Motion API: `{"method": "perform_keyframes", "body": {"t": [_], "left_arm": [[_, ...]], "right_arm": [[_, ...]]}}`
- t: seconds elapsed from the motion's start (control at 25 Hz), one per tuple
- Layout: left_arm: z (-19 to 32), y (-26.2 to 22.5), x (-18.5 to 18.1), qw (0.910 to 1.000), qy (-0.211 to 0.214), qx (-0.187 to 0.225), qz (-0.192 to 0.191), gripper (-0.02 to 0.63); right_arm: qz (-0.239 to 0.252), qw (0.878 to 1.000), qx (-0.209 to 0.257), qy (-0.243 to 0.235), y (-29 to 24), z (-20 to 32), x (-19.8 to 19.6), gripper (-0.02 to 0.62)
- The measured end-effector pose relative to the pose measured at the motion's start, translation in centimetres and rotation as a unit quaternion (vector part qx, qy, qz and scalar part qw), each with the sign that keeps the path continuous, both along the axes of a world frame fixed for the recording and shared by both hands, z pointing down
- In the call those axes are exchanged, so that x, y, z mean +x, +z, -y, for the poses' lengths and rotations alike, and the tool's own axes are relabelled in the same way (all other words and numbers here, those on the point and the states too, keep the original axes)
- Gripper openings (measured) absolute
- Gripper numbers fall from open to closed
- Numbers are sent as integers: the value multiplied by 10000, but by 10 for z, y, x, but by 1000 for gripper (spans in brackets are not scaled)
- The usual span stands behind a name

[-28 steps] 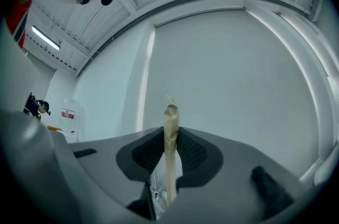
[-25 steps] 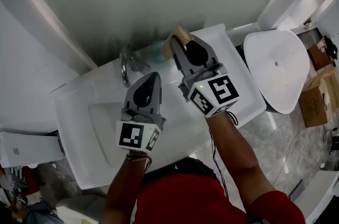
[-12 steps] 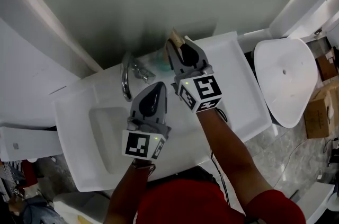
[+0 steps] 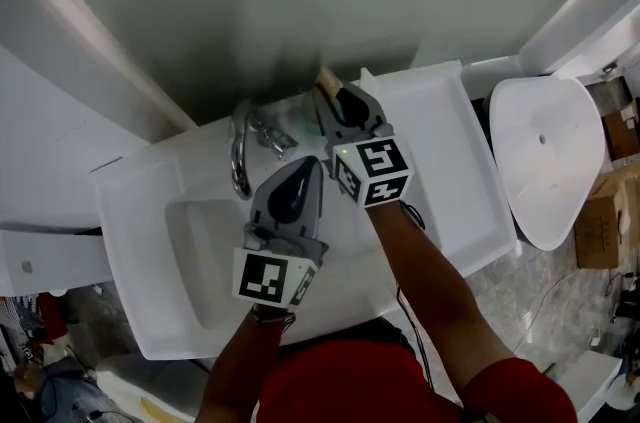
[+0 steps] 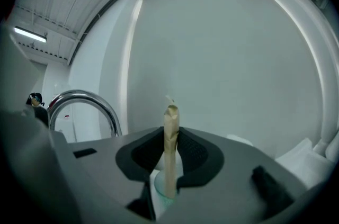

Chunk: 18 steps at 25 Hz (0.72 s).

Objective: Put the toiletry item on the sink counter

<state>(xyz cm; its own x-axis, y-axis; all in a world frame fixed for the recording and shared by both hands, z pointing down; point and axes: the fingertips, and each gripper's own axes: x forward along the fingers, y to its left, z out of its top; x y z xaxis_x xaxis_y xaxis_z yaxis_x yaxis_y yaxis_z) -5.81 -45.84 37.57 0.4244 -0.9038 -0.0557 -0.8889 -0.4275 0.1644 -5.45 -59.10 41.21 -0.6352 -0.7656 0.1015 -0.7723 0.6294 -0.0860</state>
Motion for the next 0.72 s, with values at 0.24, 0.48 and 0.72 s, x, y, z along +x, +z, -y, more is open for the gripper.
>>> {"method": "perform_keyframes", "body": {"t": [0.24,0.48,0.72], "left_arm": [[-2,1,2,10000,37,19,-14,17],[-5,3,3,10000,77,-9,2,17],[-10,2,5,9999,167,8,2,17]], "right_arm": [[-334,9987,-387,2,23,1,2,98],[-649,9958,-649,58,33,-4,9,150],[-928,9914,-902,207,48,-11,21,163]]}}
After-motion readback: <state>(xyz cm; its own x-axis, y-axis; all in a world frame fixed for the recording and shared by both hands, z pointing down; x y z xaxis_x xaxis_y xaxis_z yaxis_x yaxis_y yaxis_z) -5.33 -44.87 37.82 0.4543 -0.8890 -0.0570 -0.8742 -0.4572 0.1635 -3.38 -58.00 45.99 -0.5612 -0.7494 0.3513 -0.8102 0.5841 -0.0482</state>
